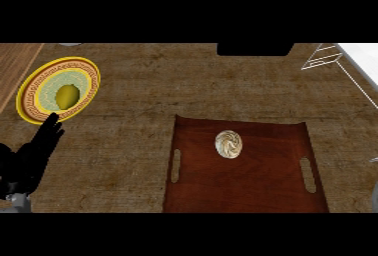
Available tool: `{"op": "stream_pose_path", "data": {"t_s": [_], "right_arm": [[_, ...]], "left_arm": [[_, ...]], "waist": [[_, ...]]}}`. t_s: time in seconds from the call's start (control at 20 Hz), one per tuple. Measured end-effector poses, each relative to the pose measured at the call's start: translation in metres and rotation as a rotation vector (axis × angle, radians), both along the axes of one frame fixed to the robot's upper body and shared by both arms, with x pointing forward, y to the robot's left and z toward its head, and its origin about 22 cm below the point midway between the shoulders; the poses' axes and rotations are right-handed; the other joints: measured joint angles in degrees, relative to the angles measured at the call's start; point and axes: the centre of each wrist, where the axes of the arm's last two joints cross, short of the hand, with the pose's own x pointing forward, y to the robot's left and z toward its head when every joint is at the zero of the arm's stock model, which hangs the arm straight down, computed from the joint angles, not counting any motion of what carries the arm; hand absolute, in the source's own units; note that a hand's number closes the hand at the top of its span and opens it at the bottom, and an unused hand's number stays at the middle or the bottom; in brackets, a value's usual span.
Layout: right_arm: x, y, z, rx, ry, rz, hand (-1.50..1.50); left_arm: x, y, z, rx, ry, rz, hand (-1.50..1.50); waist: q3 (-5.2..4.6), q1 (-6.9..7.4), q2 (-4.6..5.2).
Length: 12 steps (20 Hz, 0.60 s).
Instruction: Pick the sweet potato from the tray and place it in the tiered shelf
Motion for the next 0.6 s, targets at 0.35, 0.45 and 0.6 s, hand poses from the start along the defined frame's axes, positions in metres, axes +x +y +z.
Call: {"op": "stream_pose_path", "data": {"t_s": [0.35,0.45,0.6], "right_arm": [[0.002,-0.039,-0.02,0.05,-0.047,-0.025,1.5],[0.003,-0.051,-0.027,0.066,-0.048,-0.037,1.5],[-0.003,-0.073,-0.043,0.087,-0.083,-0.087,-1.5]], "left_arm": [[0.001,-0.004,-0.003,0.004,-0.005,0.0,0.0],[0.002,-0.004,-0.005,0.0,0.0,0.0,0.0],[-0.003,-0.001,-0.004,0.007,-0.006,0.006,0.0]], "waist": [[-0.01,0.11,0.11],[0.01,0.09,0.12],[0.02,0.14,0.11]]}}
